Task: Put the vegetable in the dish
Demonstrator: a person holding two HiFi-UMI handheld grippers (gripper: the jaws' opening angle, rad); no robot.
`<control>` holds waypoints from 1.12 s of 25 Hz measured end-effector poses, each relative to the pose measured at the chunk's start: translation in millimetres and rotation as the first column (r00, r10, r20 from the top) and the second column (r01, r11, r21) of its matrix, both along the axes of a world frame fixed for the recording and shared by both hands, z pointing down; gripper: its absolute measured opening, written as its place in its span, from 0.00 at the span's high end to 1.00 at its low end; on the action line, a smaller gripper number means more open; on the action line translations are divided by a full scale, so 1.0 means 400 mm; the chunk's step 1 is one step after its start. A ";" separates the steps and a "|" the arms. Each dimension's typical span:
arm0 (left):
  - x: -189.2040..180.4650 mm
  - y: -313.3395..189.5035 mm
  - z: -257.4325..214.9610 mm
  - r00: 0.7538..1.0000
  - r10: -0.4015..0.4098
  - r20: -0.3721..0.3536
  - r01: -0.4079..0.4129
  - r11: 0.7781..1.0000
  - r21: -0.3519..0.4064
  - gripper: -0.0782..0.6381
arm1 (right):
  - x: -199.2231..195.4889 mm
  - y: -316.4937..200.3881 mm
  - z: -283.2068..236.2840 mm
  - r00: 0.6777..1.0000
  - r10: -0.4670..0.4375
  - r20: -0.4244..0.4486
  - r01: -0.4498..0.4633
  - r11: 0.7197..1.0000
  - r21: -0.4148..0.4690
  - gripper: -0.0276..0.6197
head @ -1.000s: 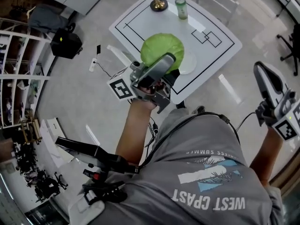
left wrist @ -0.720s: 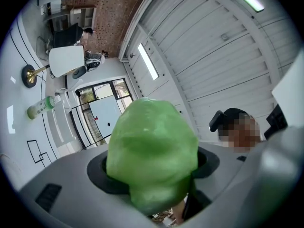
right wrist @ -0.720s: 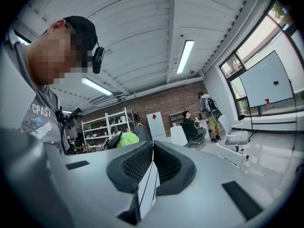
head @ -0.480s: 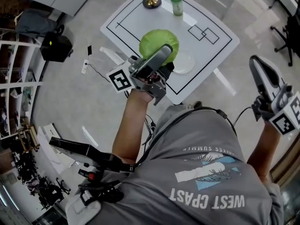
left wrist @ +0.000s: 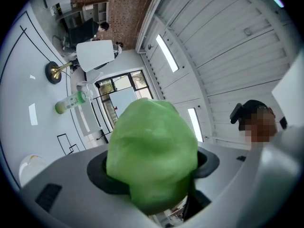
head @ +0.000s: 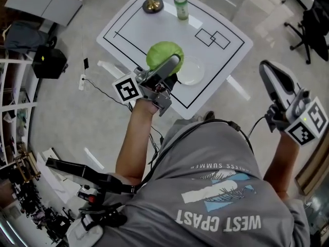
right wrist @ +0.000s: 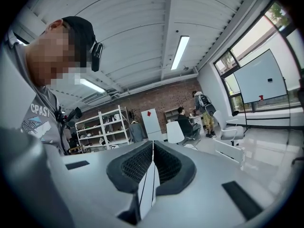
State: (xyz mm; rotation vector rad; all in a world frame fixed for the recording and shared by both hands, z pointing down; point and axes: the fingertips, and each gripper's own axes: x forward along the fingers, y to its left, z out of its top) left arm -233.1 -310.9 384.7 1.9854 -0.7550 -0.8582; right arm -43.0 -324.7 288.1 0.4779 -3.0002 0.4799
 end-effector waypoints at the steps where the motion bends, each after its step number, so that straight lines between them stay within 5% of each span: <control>1: -0.001 -0.006 0.020 1.000 0.006 0.005 -0.006 1.000 -0.016 0.43 | 0.000 -0.003 0.003 1.000 0.007 -0.002 -0.007 1.000 -0.005 0.95; 9: -0.002 -0.051 0.207 0.997 0.058 0.053 -0.048 0.985 -0.167 0.43 | -0.003 -0.021 0.018 0.999 0.049 -0.017 -0.049 0.999 -0.020 0.95; 19: 0.025 -0.091 0.412 0.980 0.177 0.090 -0.137 0.930 -0.341 0.43 | 0.004 -0.029 0.027 0.995 0.094 -0.037 -0.095 0.995 -0.032 0.95; 23: 0.047 -0.085 0.505 0.935 0.283 0.214 -0.174 0.890 -0.420 0.43 | 0.009 -0.032 0.030 0.993 0.106 -0.044 -0.108 0.994 -0.034 0.95; 28: 0.090 -0.061 0.613 0.851 0.440 0.288 -0.247 0.818 -0.520 0.43 | 0.010 -0.032 0.035 0.992 0.114 -0.057 -0.116 0.993 -0.035 0.95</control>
